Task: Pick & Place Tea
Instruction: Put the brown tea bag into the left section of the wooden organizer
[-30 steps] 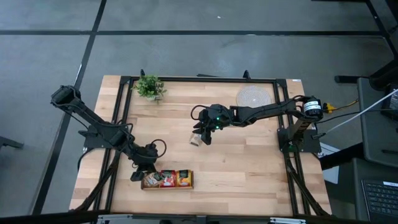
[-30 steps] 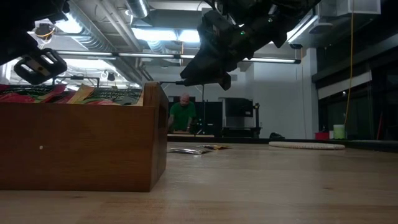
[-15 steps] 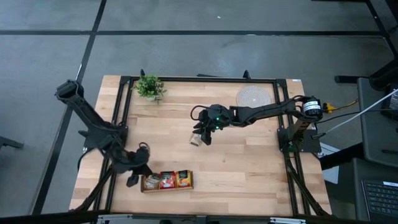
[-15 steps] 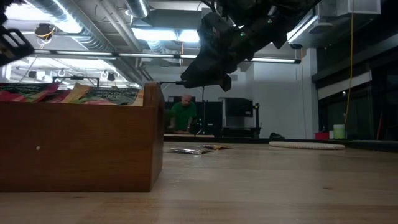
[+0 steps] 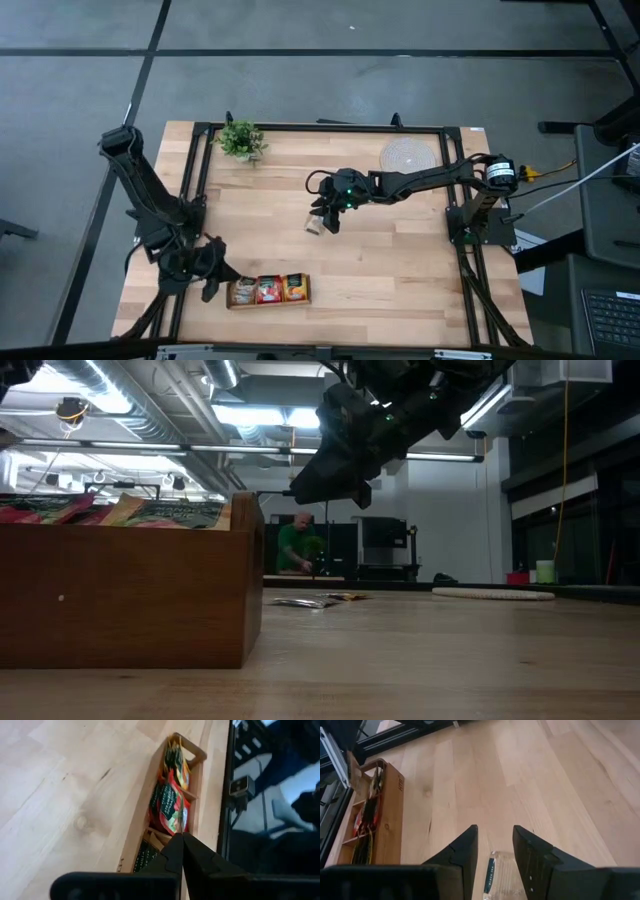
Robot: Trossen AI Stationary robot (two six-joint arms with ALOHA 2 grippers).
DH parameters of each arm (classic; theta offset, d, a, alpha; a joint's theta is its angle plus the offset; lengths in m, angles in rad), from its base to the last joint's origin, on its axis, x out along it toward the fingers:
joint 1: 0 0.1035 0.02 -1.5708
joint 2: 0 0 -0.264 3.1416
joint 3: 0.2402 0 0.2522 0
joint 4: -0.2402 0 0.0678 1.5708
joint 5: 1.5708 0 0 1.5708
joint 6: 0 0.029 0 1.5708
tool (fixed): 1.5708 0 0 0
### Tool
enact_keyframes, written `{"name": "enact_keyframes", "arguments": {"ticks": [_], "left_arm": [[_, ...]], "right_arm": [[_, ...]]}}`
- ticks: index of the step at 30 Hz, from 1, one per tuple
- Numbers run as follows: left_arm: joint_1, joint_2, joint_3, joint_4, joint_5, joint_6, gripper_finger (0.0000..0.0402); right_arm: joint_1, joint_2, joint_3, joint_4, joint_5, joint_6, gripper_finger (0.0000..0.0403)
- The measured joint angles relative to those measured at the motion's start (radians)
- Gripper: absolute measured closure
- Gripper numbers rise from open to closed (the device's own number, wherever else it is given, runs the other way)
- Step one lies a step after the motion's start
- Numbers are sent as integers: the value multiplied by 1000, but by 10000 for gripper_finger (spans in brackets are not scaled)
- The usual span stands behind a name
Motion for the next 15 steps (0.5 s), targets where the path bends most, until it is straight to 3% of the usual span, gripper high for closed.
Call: {"name": "enact_keyframes", "arguments": {"ticks": [8,15], "left_arm": [[-98,7,0,-13,-83,-102,400],[-113,7,0,-73,-134,-177,399]], "right_arm": [[0,0,0,6,0,-5,278],[0,0,0,6,0,-23,278]]}}
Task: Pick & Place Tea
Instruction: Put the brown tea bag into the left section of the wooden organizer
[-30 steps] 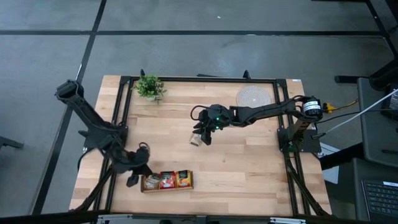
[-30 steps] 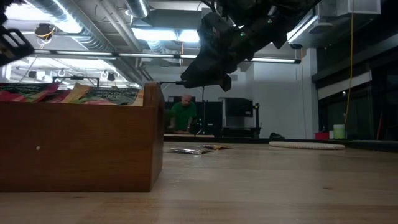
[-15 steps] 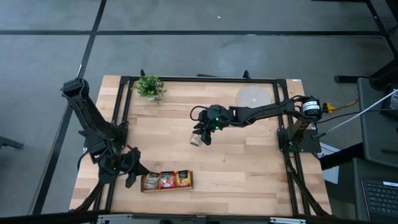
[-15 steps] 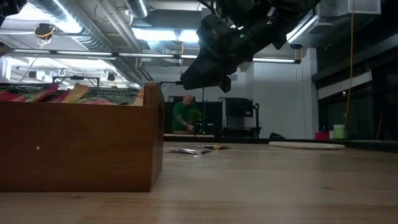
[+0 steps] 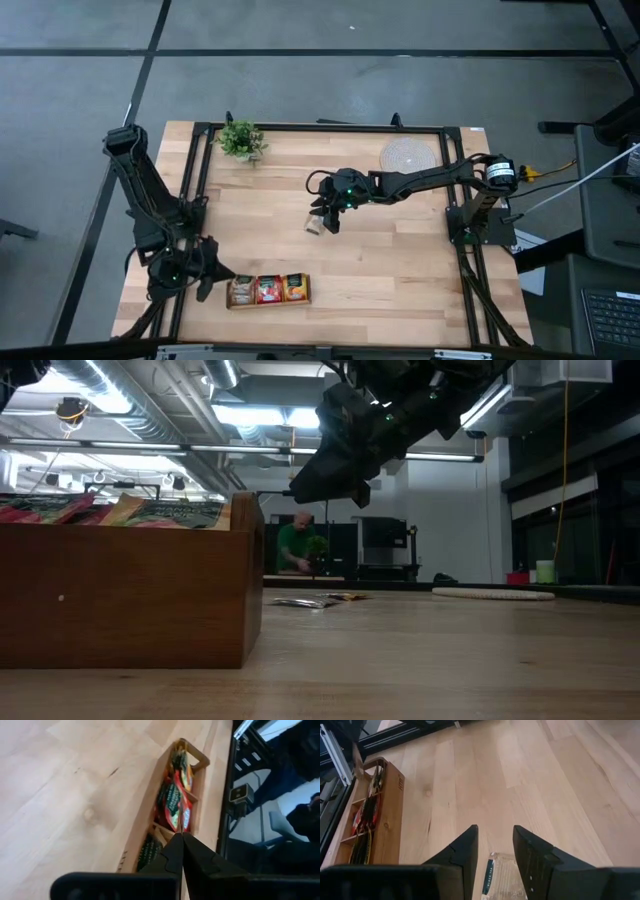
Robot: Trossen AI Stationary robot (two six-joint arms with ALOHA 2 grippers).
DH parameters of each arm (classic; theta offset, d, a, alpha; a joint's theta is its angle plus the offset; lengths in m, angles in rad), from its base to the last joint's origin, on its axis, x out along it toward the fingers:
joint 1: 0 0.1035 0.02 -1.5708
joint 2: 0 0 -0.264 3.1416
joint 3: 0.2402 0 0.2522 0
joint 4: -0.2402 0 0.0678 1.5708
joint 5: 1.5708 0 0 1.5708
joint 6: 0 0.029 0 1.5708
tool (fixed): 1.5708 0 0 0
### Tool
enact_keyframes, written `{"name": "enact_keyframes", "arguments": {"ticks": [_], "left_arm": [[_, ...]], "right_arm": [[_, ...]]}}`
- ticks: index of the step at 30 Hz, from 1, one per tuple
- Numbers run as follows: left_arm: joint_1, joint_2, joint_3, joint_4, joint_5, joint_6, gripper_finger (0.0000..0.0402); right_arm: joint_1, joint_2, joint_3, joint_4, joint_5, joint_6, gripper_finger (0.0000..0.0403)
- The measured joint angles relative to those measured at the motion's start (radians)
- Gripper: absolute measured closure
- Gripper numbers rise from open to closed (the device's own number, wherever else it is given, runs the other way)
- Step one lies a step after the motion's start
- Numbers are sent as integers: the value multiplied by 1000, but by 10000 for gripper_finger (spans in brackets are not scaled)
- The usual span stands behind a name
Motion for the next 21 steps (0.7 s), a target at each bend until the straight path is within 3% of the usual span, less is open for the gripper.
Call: {"name": "enact_keyframes", "arguments": {"ticks": [6,21], "left_arm": [[3,0,0,-45,-7,-92,398],[13,1,0,-45,-12,-134,372]], "right_arm": [[0,0,0,0,0,0,278],[0,0,0,0,0,0,278]]}}
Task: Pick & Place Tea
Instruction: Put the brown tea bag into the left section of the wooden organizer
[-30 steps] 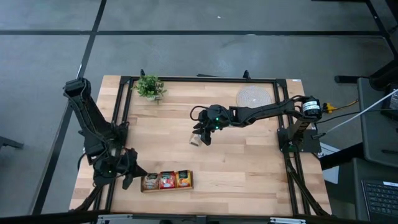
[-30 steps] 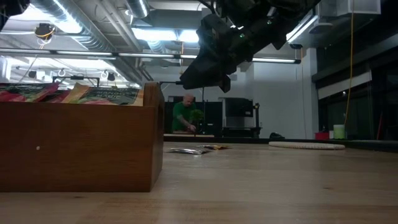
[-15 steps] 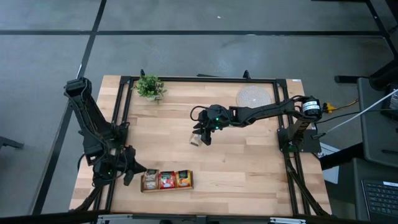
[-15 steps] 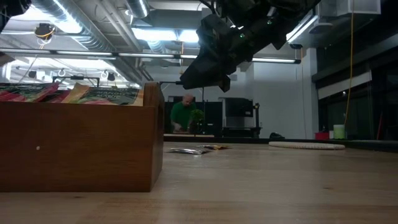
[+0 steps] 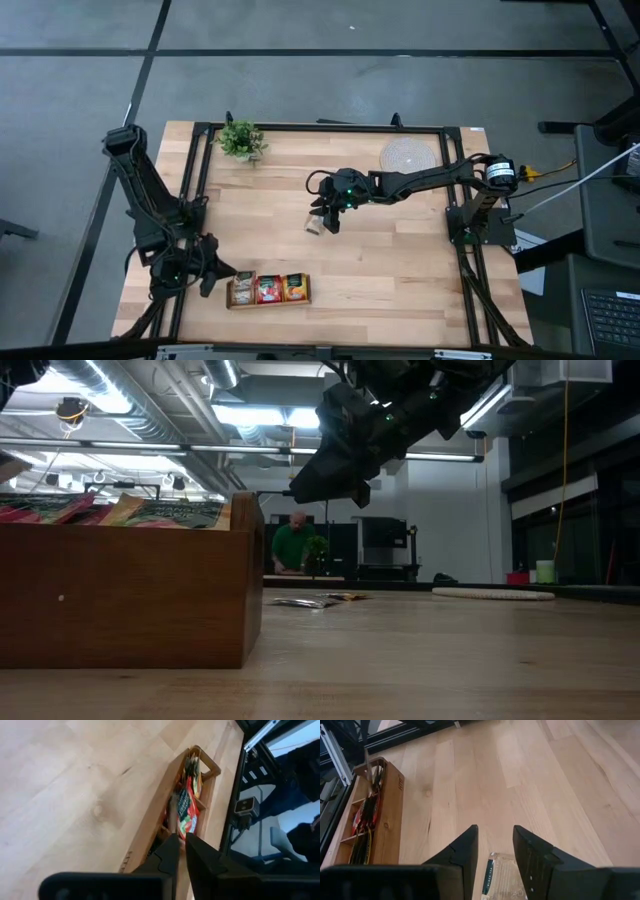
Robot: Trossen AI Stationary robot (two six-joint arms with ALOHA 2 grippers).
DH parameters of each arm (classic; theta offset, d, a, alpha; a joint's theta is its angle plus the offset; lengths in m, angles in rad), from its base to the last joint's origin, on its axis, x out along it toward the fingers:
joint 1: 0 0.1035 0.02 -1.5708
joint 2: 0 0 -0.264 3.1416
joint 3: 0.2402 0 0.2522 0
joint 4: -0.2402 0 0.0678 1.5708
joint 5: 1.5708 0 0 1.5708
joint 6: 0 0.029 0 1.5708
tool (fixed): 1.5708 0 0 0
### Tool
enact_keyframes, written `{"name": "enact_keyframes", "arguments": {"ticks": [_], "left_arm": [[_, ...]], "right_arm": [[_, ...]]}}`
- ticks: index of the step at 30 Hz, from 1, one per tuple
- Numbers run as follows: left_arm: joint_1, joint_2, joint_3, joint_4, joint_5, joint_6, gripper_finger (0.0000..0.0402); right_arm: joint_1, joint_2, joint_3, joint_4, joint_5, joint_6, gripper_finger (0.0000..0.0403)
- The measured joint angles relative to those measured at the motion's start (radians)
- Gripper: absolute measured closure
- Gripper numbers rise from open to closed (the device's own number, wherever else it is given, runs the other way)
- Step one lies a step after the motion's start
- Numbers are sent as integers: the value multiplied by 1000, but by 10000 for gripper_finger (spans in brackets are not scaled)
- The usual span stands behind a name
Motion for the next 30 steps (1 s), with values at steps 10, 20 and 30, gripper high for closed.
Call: {"name": "enact_keyframes", "arguments": {"ticks": [10,20,30], "left_arm": [[50,0,0,-28,75,14,322],[84,0,0,-30,238,90,311],[147,0,0,-28,329,181,318]], "right_arm": [[0,0,0,0,0,0,278],[0,0,0,0,0,0,278],[0,0,0,0,0,0,278]]}}
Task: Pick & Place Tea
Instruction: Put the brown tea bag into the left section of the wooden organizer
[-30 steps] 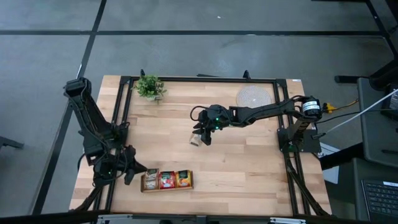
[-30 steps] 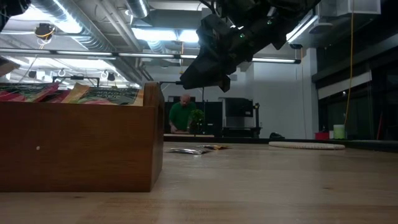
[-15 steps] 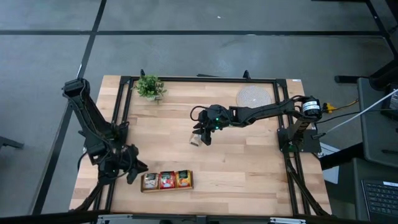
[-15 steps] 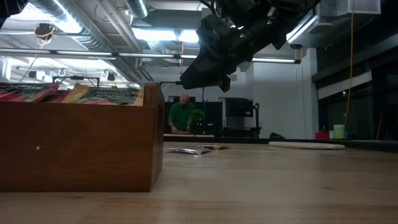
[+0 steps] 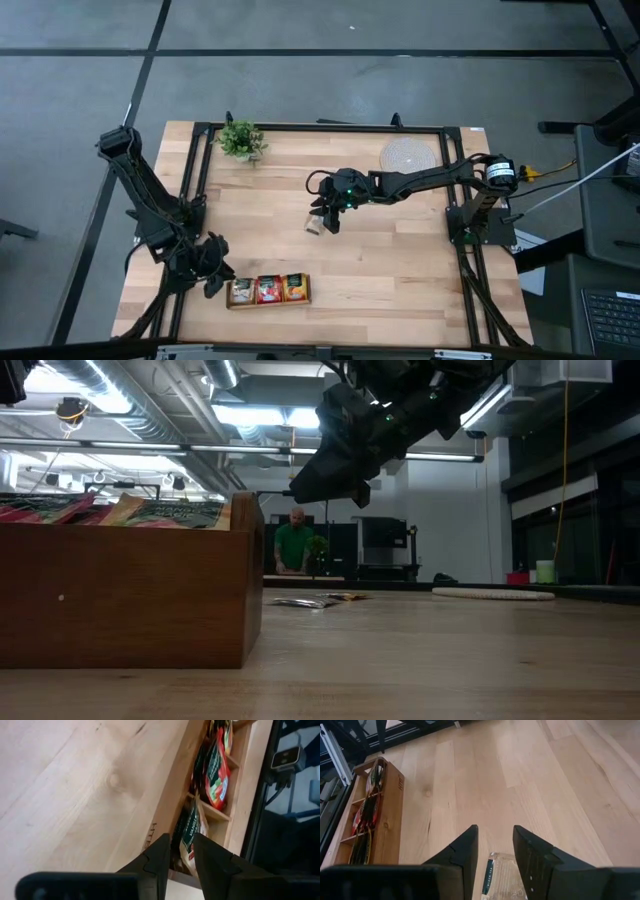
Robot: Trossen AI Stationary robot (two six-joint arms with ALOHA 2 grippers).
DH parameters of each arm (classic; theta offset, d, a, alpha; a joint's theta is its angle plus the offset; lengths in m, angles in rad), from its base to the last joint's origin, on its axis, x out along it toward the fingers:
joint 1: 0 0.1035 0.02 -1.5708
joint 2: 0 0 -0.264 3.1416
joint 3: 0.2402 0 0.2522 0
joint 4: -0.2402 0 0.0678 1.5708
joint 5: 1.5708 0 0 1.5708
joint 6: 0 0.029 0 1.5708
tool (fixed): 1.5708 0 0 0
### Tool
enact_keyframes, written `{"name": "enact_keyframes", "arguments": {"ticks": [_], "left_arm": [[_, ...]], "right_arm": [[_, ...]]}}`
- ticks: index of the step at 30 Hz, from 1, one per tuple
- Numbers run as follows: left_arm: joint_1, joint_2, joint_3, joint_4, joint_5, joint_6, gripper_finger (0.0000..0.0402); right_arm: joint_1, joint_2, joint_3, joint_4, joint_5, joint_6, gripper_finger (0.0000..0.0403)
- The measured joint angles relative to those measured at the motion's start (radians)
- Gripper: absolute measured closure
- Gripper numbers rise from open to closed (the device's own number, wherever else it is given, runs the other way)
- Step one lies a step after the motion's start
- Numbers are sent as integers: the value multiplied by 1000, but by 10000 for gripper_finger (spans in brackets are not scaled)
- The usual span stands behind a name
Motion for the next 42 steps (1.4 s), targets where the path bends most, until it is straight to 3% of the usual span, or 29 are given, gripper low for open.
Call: {"name": "enact_keyframes", "arguments": {"ticks": [12,32,42], "left_arm": [[26,0,0,23,91,15,335],[26,73,0,52,94,31,347],[26,73,0,93,212,35,359]], "right_arm": [[0,0,0,0,0,0,278],[15,0,0,0,0,-4,278],[15,0,0,10,0,-4,278]]}}
